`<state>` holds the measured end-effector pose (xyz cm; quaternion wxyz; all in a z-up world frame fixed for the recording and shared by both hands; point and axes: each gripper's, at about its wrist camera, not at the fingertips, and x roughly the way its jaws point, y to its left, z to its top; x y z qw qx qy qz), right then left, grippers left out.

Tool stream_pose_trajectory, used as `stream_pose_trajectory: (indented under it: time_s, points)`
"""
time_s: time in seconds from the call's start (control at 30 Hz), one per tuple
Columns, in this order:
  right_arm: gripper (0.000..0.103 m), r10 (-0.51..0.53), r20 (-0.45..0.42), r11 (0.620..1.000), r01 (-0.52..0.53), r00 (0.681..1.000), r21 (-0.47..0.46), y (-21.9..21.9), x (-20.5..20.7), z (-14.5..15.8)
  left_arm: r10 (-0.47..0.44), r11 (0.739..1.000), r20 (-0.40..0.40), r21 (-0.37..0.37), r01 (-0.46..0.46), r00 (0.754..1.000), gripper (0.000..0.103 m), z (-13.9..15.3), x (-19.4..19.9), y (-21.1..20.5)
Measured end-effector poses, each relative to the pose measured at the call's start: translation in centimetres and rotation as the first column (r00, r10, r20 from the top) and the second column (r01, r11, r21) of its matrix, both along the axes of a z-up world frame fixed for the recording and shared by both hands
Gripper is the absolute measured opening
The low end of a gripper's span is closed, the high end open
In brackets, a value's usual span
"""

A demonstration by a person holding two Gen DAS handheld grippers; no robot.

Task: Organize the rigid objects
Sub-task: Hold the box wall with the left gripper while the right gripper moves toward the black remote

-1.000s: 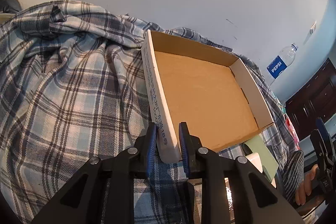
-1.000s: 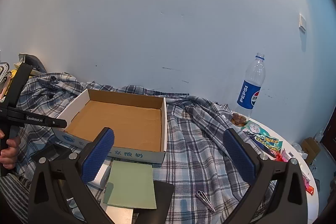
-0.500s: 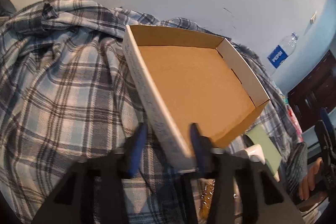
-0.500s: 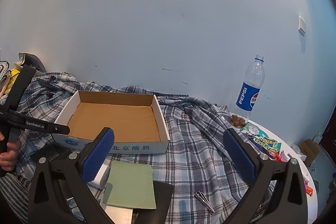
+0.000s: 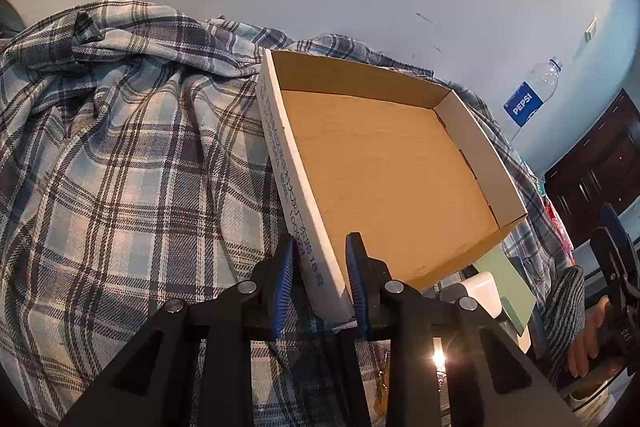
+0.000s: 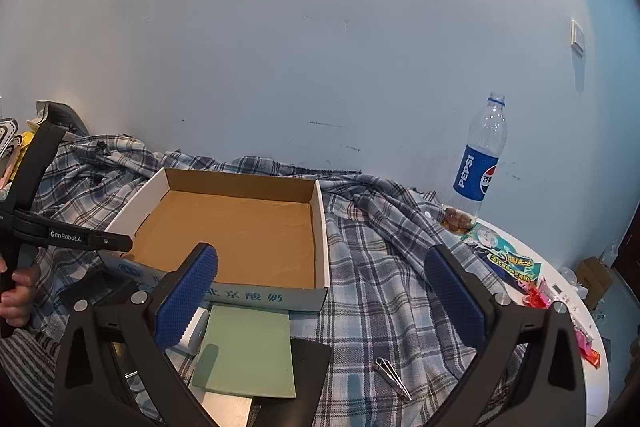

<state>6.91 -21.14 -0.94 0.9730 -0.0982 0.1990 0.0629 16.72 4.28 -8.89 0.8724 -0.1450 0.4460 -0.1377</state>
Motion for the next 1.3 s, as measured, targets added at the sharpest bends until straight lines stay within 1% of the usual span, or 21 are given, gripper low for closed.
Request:
stream_pose_trajectory:
  time_s: [0.13, 0.23, 0.3, 0.47, 0.53, 0.67, 0.8, 0.97, 1.03, 1.1, 1.2, 1.3]
  points:
    - [0.103, 0.009, -0.021, 1.000, -0.009, 1.000, -0.001, 0.2, 0.3, -0.2, -0.008, 1.000, 0.004, 0.000, 0.008, 1.000, 0.028, -0.1, 0.1, -0.1]
    - [0.103, 0.007, -0.016, 1.000, -0.007, 1.000, 0.004, 0.1, 0.0, -0.1, -0.009, 1.000, 0.006, 0.008, 0.009, 1.000, 0.028, 0.0, 0.1, -0.2]
    - [0.103, 0.013, -0.009, 1.000, -0.013, 1.000, 0.007, 0.2, -0.3, 0.0, -0.009, 1.000, 0.006, 0.007, 0.009, 1.000, 0.028, 0.0, 0.1, -0.2]
    - [0.103, 0.015, 0.033, 1.000, -0.014, 0.999, -0.025, 0.9, -1.2, 0.3, -0.002, 1.000, 0.008, 0.012, 0.002, 1.000, 0.028, 0.0, 0.1, -0.2]
    - [0.103, 0.020, 0.035, 0.999, -0.019, 0.999, -0.033, 1.1, -1.3, 0.4, -0.001, 1.000, 0.010, 0.017, 0.001, 1.000, 0.028, 0.0, 0.1, -0.2]
    - [0.103, 0.027, 0.036, 1.000, -0.026, 0.999, -0.013, 0.8, -1.5, 0.8, -0.003, 1.000, 0.009, 0.015, 0.003, 1.000, 0.028, 0.0, 0.1, 0.0]
    - [0.103, 0.020, 0.018, 1.000, -0.020, 1.000, 0.009, 0.4, -1.1, 0.9, -0.003, 1.000, 0.009, 0.015, 0.003, 1.000, 0.028, 0.0, 0.1, 0.0]
    - [0.103, 0.005, -0.016, 1.000, -0.006, 1.000, -0.001, 0.2, -0.1, 0.1, -0.002, 1.000, 0.010, 0.016, 0.002, 1.000, 0.028, 0.0, 0.1, -0.1]
    - [0.103, -0.011, -0.031, 1.000, 0.011, 0.999, 0.011, -0.1, 0.1, 0.1, -0.003, 1.000, 0.009, 0.012, 0.003, 1.000, 0.028, 0.0, 0.1, 0.0]
    - [0.103, -0.052, -0.015, 0.998, 0.052, 0.999, 0.028, -0.5, -0.5, 0.7, -0.002, 1.000, 0.009, 0.009, 0.002, 1.000, 0.028, -0.1, 0.0, 0.0]
    - [0.103, -0.058, 0.012, 0.998, 0.058, 0.998, 0.040, -0.7, -1.8, 2.4, -0.002, 1.000, 0.009, 0.011, 0.002, 1.000, 0.028, 0.0, 0.0, 0.0]
    - [0.103, -0.075, 0.029, 0.996, 0.074, 0.997, 0.041, -0.8, -2.6, 3.2, 0.000, 1.000, 0.014, 0.026, 0.000, 1.000, 0.028, 0.0, -0.1, -0.1]
